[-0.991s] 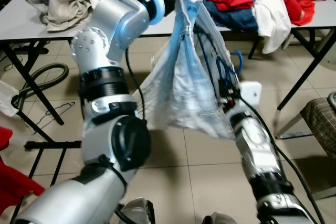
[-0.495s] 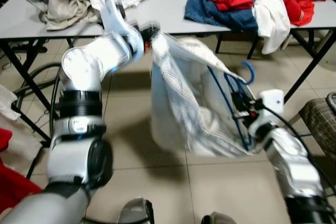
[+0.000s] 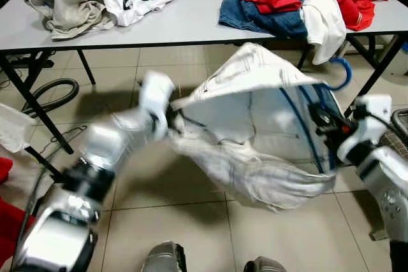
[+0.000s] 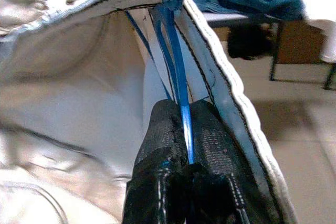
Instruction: Hang hanger
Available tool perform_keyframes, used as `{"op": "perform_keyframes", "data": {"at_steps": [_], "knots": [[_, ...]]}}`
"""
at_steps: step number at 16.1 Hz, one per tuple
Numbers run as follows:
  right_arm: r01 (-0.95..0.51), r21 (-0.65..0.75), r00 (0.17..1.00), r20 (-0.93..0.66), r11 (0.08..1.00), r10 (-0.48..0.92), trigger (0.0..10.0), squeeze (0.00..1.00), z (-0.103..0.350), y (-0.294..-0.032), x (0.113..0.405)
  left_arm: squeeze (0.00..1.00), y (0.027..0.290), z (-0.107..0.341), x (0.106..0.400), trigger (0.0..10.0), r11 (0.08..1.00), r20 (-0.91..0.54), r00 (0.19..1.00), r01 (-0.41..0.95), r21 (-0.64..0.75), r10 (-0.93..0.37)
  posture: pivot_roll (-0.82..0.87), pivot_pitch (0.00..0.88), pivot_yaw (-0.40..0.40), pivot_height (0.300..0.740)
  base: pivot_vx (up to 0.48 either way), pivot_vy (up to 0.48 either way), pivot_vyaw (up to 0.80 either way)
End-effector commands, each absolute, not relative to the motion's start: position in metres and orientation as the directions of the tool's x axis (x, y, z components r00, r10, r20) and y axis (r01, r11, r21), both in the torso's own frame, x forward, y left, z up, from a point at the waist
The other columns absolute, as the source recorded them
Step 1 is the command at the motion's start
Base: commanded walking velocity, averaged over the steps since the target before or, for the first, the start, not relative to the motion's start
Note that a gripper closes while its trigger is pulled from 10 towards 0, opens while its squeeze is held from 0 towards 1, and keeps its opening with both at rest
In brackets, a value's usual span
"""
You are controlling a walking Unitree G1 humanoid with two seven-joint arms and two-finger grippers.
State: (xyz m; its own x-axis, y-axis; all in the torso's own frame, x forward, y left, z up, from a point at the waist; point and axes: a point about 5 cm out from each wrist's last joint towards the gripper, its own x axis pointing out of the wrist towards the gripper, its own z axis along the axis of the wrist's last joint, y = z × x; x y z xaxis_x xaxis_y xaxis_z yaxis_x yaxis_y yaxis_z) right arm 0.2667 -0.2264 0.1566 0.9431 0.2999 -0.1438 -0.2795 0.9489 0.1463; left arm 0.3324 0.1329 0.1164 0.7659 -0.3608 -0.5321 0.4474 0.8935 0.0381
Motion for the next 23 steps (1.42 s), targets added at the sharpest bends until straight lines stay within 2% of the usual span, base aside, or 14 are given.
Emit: {"op": "perform_keyframes", "data": {"at_steps": [1, 5, 7, 10, 14, 15, 16, 20, 23], "knots": [[-0.293, 0.119, 0.951, -0.065, 0.949, 0.302, 10.0, 0.0, 0.184, -0.227, 0.268, 0.0, 0.14, 0.102, 0.328, 0.0, 0.883, -0.57, 0.756, 0.458, 0.106, -0.324, -0.12, 0.0, 0.016, 0.74, 0.0, 0.0, 0.0], [-0.35, 0.11, 0.929, -0.084, 0.93, 0.36, 10.0, 0.0, 0.194, -0.219, 0.266, 0.0, 0.129, 0.088, 0.322, 0.0, 0.861, -0.566, 0.744, 0.496, 0.111, -0.356, -0.13, 0.0, 0.016, 0.74, 0.0, 0.0, 0.0], [-0.381, 0.106, 0.911, -0.126, 0.918, 0.393, 10.0, 0.0, 0.196, -0.215, 0.268, 0.0, 0.119, 0.068, 0.311, 0.0, 0.801, -0.595, 0.692, 0.585, 0.129, -0.41, -0.13, 0.0, 0.006, 0.74, 0.0, 0.0, 0.0], [-0.409, 0.117, 0.879, -0.216, 0.905, 0.426, 10.0, 0.0, 0.194, -0.208, 0.27, 0.0, 0.099, 0.051, 0.306, 0.0, 0.784, -0.577, 0.683, 0.61, 0.115, -0.447, -0.13, 0.0, -0.008, 0.74, 0.0, 0.0, 0.0], [-0.444, 0.134, 0.858, -0.224, 0.886, 0.463, 10.0, 0.0, 0.201, -0.201, 0.272, 0.0, 0.094, 0.033, 0.301, 0.0, 0.796, -0.611, 0.655, 0.601, 0.066, -0.444, -0.14, 0.0, -0.029, 0.74, 0.0, 0.0, 0.0], [-0.45, 0.135, 0.853, -0.227, 0.883, 0.469, 10.0, 0.0, 0.204, -0.201, 0.273, 0.0, 0.092, 0.034, 0.303, 10.0, 0.809, -0.587, 0.663, 0.588, 0.023, -0.465, -0.14, 0.0, -0.029, 0.74, 0.0, 0.0, 0.0], [-0.457, 0.13, 0.849, -0.231, 0.88, 0.475, 10.0, 0.0, 0.205, -0.201, 0.274, 1.0, 0.092, 0.041, 0.306, 10.0, 0.819, -0.535, 0.676, 0.571, -0.053, -0.506, -0.14, 0.0, -0.035, 0.74, 0.0, 0.0, 0.0], [-0.456, 0.116, 0.845, -0.256, 0.883, 0.47, 10.0, 0.0, 0.205, -0.202, 0.28, 1.0, 0.094, 0.052, 0.308, 10.0, 0.767, -0.47, 0.653, 0.636, -0.088, -0.594, -0.14, 0.0, -0.051, 0.74, 0.0, 0.0, 0.0], [-0.352, 0.078, 0.876, -0.323, 0.933, 0.358, 10.0, 0.0, 0.2, -0.209, 0.294, 1.0, 0.097, 0.054, 0.301, 10.0, 0.675, -0.481, 0.559, 0.731, -0.1, -0.676, -0.12, 0.0, -0.072, 0.74, 0.0, 0.0, 0.0]]}}
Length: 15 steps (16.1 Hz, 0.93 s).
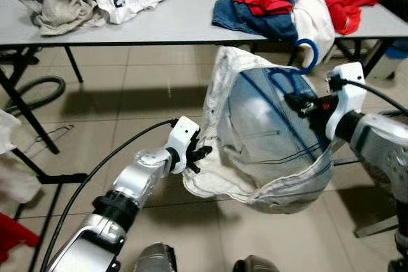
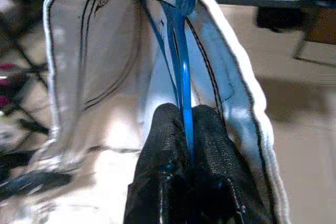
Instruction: Hang hanger
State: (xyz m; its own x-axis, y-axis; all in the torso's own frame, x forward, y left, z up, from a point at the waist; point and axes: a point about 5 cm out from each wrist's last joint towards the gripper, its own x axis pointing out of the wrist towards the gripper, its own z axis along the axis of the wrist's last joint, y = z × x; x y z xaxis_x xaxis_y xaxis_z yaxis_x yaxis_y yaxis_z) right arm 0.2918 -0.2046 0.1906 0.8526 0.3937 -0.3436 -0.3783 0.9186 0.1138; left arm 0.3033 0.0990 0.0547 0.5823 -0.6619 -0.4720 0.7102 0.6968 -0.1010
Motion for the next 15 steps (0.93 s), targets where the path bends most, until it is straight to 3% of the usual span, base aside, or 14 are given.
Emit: {"op": "perform_keyframes", "data": {"at_steps": [1, 3, 8, 13, 15], "knots": [[-0.325, 0.07, 0.882, -0.336, 0.943, 0.329, 10.0, 0.0, 0.199, -0.21, 0.297, 1.0, 0.099, 0.053, 0.298, 10.0, 0.659, -0.493, 0.535, 0.744, -0.111, -0.686, -0.12, 0.0, -0.077, 0.74, 0.0, 0.0, 0.0], [-0.274, 0.07, 0.888, -0.364, 0.959, 0.281, 10.0, 0.0, 0.198, -0.21, 0.304, 1.0, 0.103, 0.049, 0.292, 10.0, 0.645, -0.526, 0.498, 0.753, -0.131, -0.689, -0.12, 0.0, -0.082, 0.74, 0.0, 0.0, 0.0], [-0.26, 0.061, 0.885, -0.384, 0.964, 0.263, 10.0, 0.0, 0.191, -0.209, 0.302, 1.0, 0.117, 0.055, 0.299, 10.0, 0.669, -0.507, 0.538, 0.736, -0.109, -0.674, -0.12, 0.0, -0.058, 0.74, 0.0, 0.0, 0.0], [-0.228, 0.026, 0.897, -0.383, 0.973, 0.221, 10.0, 0.0, 0.184, -0.218, 0.303, 1.0, 0.123, 0.083, 0.307, 10.0, 0.642, -0.37, 0.563, 0.754, -0.136, -0.739, -0.13, 0.0, -0.044, 0.74, 0.0, 0.0, 0.0], [-0.326, 0.044, 0.889, -0.325, 0.944, 0.322, 10.0, 0.0, 0.187, -0.22, 0.3, 1.0, 0.131, 0.108, 0.306, 10.0, 0.602, -0.297, 0.549, 0.789, -0.125, -0.782, -0.13, 0.0, -0.026, 0.74, 0.0, 0.0, 0.0]]}}
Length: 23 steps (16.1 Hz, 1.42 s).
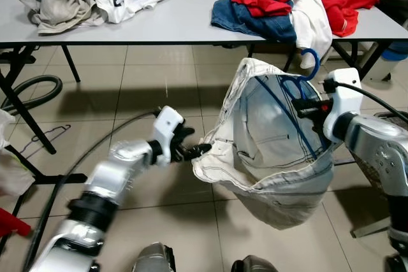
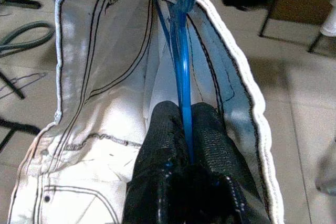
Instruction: Hang hanger
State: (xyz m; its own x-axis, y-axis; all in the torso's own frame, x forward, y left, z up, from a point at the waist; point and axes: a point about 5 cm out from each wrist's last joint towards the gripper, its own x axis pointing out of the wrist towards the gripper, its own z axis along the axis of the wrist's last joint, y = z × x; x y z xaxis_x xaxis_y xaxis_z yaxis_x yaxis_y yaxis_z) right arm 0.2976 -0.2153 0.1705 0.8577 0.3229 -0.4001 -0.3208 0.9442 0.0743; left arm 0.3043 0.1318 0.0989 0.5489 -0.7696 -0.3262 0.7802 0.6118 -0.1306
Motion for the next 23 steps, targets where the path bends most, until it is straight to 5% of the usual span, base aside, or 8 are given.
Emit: {"op": "perform_keyframes", "data": {"at_steps": [1, 5, 10, 12, 15, 20, 22, 23], "knots": [[-0.374, 0.047, 0.877, -0.306, 0.926, 0.37, 10.0, 0.0, 0.188, -0.222, 0.298, 1.0, 0.135, 0.121, 0.306, 10.0, 0.584, -0.268, 0.542, 0.804, -0.113, -0.797, -0.13, 0.0, -0.021, 0.74, 0.0, 0.0, 0.0], [-0.589, -0.024, 0.778, -0.287, 0.808, 0.559, 10.0, 0.0, 0.191, -0.233, 0.286, 1.0, 0.151, 0.187, 0.313, 10.0, 0.529, -0.128, 0.523, 0.848, -0.019, -0.843, -0.12, 0.0, -0.008, 0.74, 0.0, 0.0, 0.0], [-0.928, -0.067, 0.36, -0.423, 0.367, 0.831, 10.0, 0.0, 0.198, -0.24, 0.263, 1.0, 0.145, 0.287, 0.335, 10.0, 0.394, 0.031, 0.396, 0.899, 0.188, -0.918, -0.11, 0.0, -0.014, 0.74, 0.0, 0.0, 0.0], [-0.955, -0.081, 0.29, -0.441, 0.284, 0.849, 10.0, 0.0, 0.204, -0.238, 0.266, 1.0, 0.115, 0.294, 0.324, 10.0, 0.181, -0.009, 0.183, 0.979, 0.091, -0.983, -0.11, 0.0, -0.012, 0.74, 0.0, 0.0, 0.0], [-0.969, -0.105, 0.246, -0.422, 0.223, 0.873, 10.0, 0.0, 0.211, -0.233, 0.269, 1.0, 0.091, 0.257, 0.307, 10.0, 0.008, -0.193, 0.003, 1.0, -0.02, -0.981, -0.11, 0.0, -0.005, 0.74, 0.0, 0.0, 0.0], [-0.978, -0.122, 0.203, -0.406, 0.167, 0.891, 10.0, 0.0, 0.215, -0.225, 0.266, 1.0, 0.074, 0.22, 0.303, 10.0, 0.038, -0.308, 0.004, 0.994, -0.102, -0.951, -0.12, 0.0, 0.005, 0.74, 0.0, 0.0, 0.0], [-0.978, -0.132, 0.202, -0.398, 0.162, 0.895, 10.0, 0.0, 0.216, -0.223, 0.268, 1.0, 0.073, 0.207, 0.307, 10.0, 0.092, -0.386, 0.086, 0.996, 0.003, -0.919, -0.12, 0.0, 0.005, 0.74, 0.0, 0.0, 0.0], [-0.978, -0.137, 0.2, -0.394, 0.158, 0.897, 10.0, 0.0, 0.217, -0.222, 0.268, 0.85, 0.074, 0.204, 0.311, 10.0, 0.121, -0.397, 0.132, 0.991, 0.051, -0.908, -0.12, 0.0, 0.005, 0.74, 0.0, 0.0, 0.0]]}}
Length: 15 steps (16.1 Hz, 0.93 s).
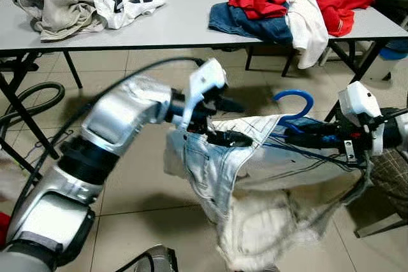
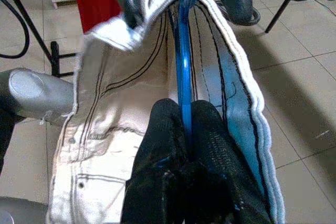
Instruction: Hang hanger
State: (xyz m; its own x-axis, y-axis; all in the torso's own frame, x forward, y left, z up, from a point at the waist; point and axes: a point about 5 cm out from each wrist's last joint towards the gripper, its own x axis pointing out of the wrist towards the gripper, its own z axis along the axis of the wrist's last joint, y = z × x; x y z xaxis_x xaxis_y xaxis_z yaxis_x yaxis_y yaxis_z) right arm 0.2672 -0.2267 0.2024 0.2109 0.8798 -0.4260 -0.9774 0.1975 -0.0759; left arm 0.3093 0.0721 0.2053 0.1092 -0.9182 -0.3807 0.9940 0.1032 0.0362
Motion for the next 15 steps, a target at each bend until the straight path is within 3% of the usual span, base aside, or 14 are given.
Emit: {"op": "perform_keyframes", "data": {"at_steps": [1, 2, 6, 8, 12, 15], "knots": [[-0.979, -0.138, 0.195, -0.391, 0.153, 0.9, 10.0, 0.0, 0.218, -0.221, 0.268, 0.45, 0.075, 0.202, 0.313, 3.8, 0.138, -0.395, 0.154, 0.988, 0.067, -0.906, -0.12, 0.0, 0.005, 0.74, 0.0, 0.0, 0.0], [-0.979, -0.137, 0.19, -0.388, 0.148, 0.902, 10.0, 0.0, 0.219, -0.22, 0.268, 0.0, 0.076, 0.203, 0.314, 0.0, 0.159, -0.386, 0.169, 0.986, 0.058, -0.907, -0.12, 0.0, 0.007, 0.74, 0.0, 0.0, 0.0], [-0.982, -0.135, 0.173, -0.385, 0.13, 0.907, 10.0, 0.0, 0.22, -0.218, 0.267, 0.0, 0.077, 0.203, 0.315, 0.0, 0.155, -0.373, 0.16, 0.987, 0.044, -0.914, -0.12, 0.0, 0.004, 0.74, 0.0, 0.0, 0.0], [-0.985, -0.13, 0.155, -0.386, 0.113, 0.909, 10.0, 0.0, 0.221, -0.218, 0.267, 0.0, 0.082, 0.196, 0.301, 0.0, 0.053, -0.391, 0.027, 0.997, -0.055, -0.92, -0.12, 0.0, 0.003, 0.74, 0.0, 0.0, 0.0], [-0.986, -0.131, 0.148, -0.384, 0.105, 0.911, 10.0, 0.0, 0.223, -0.219, 0.267, 0.0, 0.084, 0.191, 0.295, 0.0, 0.007, -0.42, -0.035, 0.995, -0.098, -0.907, -0.12, 0.0, 0.0, 0.74, 0.0, 0.0, 0.0], [-0.987, -0.13, 0.138, -0.383, 0.095, 0.914, 10.0, 0.0, 0.225, -0.218, 0.267, 0.0, 0.085, 0.19, 0.297, 0.0, 0.03, -0.437, -0.011, 0.996, -0.087, -0.899, -0.12, 0.0, -0.002, 0.74, 0.0, 0.0, 0.0]]}}
